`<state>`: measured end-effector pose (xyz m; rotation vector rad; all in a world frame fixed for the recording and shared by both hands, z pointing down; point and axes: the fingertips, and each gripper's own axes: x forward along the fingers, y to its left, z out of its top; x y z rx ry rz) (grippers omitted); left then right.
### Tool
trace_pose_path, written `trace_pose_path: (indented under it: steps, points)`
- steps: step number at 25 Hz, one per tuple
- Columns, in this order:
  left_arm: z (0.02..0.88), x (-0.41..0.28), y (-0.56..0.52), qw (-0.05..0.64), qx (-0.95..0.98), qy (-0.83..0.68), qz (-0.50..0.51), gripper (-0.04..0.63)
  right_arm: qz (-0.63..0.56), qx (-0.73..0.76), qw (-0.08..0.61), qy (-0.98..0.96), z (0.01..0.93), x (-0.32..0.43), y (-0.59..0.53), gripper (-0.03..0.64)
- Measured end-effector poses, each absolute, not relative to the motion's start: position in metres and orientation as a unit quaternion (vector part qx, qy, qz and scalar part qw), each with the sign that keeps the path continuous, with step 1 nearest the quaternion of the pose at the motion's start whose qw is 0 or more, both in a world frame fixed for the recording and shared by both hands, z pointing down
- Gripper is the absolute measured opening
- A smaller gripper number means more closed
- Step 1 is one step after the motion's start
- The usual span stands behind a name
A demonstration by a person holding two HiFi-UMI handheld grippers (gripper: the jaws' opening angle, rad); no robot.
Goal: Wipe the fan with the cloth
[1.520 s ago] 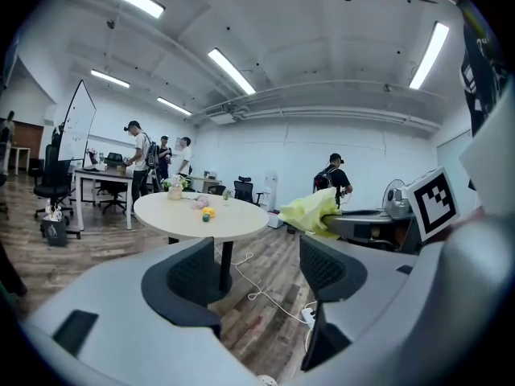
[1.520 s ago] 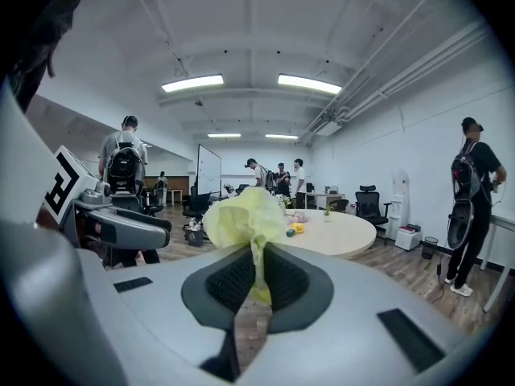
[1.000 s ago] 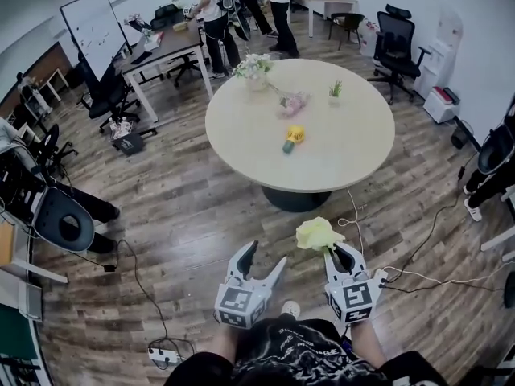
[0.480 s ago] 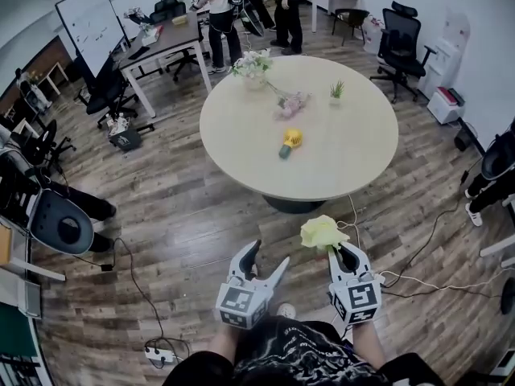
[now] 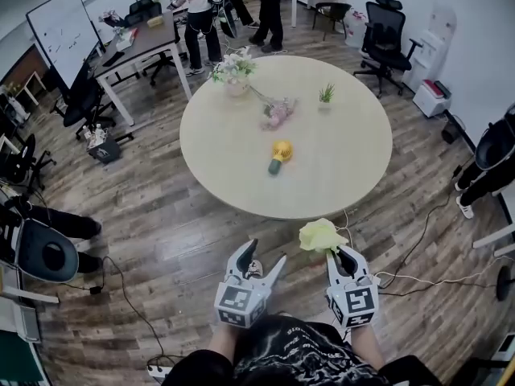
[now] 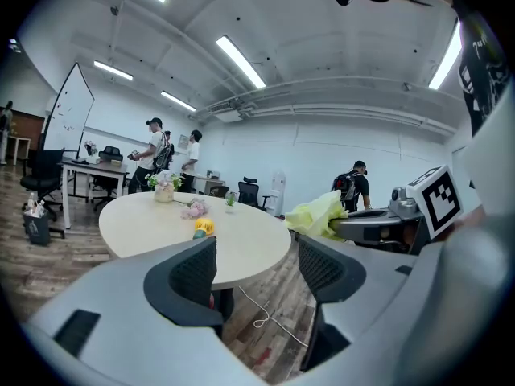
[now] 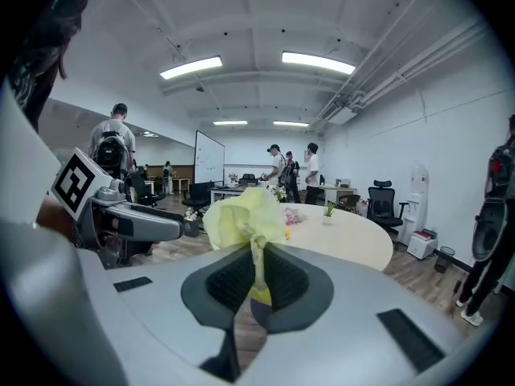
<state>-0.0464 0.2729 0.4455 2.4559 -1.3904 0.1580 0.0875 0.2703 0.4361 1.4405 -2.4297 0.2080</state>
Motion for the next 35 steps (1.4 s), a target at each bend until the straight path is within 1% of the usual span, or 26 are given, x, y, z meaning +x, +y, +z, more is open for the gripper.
trace_pose_path:
  steps: [11,16,22,26,31,35]
  points:
    - [0.451,-0.081,0.130,0.151,0.886,-0.431,0.080,0.344,0.071,0.587,0.151,-0.792,0.429,0.057,0.145,0.032]
    - [0.458,-0.097,0.077,0.150,0.894,-0.411,0.102,0.328,0.093,0.624,0.136,-0.764,0.431,0.044,0.107,0.032]
    - [0.470,-0.102,0.033,0.167,0.893,-0.395,0.131,0.327,0.104,0.644,0.142,-0.744,0.440,0.036,0.075,0.032]
    - [0.485,-0.099,0.013,0.173,0.889,-0.397,0.150,0.327,0.112,0.650,0.148,-0.737,0.447,0.042,0.058,0.034]
    - [0.525,-0.085,-0.006,0.216,0.868,-0.401,0.199,0.326,0.123,0.655,0.150,-0.731,0.455,0.064,0.032,0.035]
    - [0.553,-0.071,-0.019,0.223,0.849,-0.422,0.227,0.316,0.128,0.637,0.154,-0.744,0.459,0.081,-0.002,0.037]
